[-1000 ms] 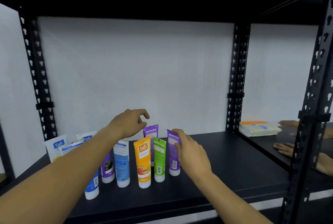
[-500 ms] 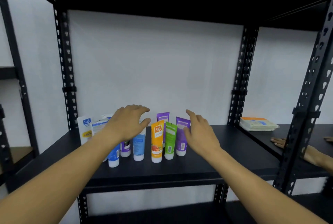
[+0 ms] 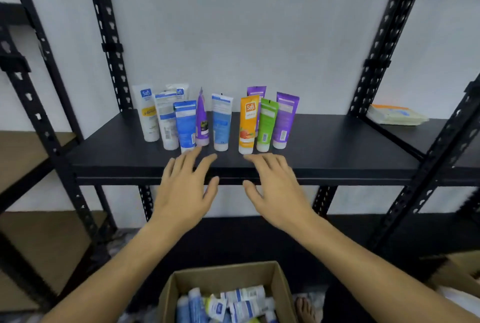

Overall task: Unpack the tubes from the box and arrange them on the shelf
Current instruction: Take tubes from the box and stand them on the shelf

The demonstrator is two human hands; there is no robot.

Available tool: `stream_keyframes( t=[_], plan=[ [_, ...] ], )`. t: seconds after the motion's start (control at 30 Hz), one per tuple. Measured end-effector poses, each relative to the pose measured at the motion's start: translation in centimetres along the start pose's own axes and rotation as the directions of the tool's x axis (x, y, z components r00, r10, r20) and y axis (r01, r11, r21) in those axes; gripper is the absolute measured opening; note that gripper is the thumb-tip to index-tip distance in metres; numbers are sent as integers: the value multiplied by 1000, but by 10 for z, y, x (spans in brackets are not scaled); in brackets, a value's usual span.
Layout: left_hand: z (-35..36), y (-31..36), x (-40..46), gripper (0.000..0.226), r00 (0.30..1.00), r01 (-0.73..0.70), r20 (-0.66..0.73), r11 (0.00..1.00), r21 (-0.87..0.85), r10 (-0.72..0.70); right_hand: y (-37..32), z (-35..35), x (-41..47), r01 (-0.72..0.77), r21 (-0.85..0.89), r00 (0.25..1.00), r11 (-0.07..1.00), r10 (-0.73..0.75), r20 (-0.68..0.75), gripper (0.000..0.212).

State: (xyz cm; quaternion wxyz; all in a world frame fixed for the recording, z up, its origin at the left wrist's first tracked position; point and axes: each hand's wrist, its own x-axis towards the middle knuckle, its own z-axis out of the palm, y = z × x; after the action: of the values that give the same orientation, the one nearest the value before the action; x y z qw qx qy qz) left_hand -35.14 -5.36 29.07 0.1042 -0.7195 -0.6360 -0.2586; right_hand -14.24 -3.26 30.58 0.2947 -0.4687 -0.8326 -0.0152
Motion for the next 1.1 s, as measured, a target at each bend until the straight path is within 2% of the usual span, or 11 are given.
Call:
stream_keyframes(
  t=[0.13, 0.27, 0.47, 0.57, 0.7, 0.8, 0.9, 1.1],
  plan=[
    [32, -7, -48, 53, 995, 76, 61, 996, -48, -73, 0, 50, -40, -51, 57, 991, 997, 43, 125, 49],
    [69, -24, -88, 50, 978, 136, 165, 990, -23, -131, 4, 100, -79, -149, 84, 957, 985, 122, 263, 48],
    [125, -45, -140, 36, 930, 241, 292, 970, -32, -221, 17, 163, -127, -290, 8, 848, 957, 253, 465, 52],
    [150, -50, -163, 33, 890, 263, 387, 965, -10, -239, 29, 188, -149, -319, -66, 771, 945, 300, 562, 53],
    [182, -56, -182, 25, 830, 237, 514, 971, 22, -214, 46, 219, -176, -392, -143, 624, 909, 377, 684, 52],
    [201, -55, -187, 30, 795, 216, 578, 976, 13, -184, 53, 238, -189, -452, -161, 535, 877, 411, 738, 53],
    [221, -55, -197, 42, 730, 210, 660, 977, 31, -178, 56, 252, -197, -461, -162, 495, 872, 405, 769, 54],
    [253, -55, -221, 57, 589, 137, 789, 984, 115, -174, 62, 278, -203, -412, -170, 471, 895, 370, 801, 51]
  ],
)
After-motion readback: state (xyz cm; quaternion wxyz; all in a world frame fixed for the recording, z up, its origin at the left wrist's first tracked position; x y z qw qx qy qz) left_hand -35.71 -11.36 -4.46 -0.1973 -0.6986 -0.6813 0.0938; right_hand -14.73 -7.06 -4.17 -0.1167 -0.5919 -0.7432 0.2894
